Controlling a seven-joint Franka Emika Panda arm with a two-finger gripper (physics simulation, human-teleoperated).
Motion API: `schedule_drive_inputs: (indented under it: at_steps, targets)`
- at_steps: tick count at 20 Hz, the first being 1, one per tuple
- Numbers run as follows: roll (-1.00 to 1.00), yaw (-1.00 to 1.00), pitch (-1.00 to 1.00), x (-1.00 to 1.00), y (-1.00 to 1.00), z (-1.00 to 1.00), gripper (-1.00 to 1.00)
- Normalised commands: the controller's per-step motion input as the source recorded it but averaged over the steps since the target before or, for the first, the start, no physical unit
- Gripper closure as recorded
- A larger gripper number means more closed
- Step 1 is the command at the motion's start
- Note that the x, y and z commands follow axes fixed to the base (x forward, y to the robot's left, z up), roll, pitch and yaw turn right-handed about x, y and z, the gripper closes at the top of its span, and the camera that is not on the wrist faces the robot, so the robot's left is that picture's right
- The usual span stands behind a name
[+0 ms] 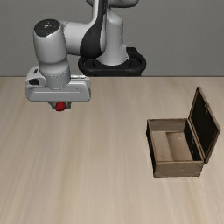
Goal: Pick up the strawberry and place it in the box
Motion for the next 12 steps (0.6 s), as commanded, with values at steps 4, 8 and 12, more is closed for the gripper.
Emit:
schedule_drive_inputs:
  at_steps: [4, 8, 12]
  targets:
    - [0.0, 0.0, 0.0, 0.0, 0.0, 1.0, 1.0]
    - [0.0, 0.0, 0.0, 0.0, 0.75, 0.25, 1.0]
    - [0.0, 0.0, 0.0, 0.0, 1.0, 0.0, 1.0]
